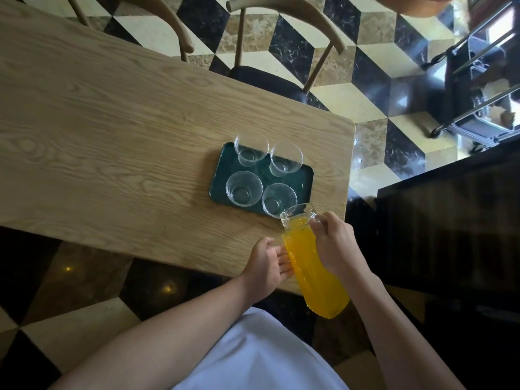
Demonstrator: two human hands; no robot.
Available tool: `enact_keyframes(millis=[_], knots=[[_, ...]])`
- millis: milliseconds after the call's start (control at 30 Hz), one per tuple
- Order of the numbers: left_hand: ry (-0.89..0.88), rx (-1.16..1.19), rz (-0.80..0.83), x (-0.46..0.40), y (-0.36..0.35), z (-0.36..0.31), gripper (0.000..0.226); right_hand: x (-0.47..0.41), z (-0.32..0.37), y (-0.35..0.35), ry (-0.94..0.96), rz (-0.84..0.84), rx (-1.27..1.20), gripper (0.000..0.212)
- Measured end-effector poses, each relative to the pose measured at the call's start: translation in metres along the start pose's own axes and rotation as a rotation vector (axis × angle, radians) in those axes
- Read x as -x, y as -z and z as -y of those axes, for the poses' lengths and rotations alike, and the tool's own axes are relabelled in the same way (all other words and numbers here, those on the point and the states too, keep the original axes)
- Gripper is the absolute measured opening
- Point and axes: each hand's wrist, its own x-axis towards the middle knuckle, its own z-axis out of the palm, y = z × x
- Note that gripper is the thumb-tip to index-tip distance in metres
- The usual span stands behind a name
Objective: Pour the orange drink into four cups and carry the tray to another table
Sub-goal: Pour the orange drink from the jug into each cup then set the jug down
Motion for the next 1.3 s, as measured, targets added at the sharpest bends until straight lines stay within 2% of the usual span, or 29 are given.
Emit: enact_keyframes(millis=[1300], knots=[[0.034, 0.048, -0.046, -0.004, -0.009, -0.003, 0.055, -0.023, 0.023, 0.004, -0.032, 0.071, 0.135, 0.025]])
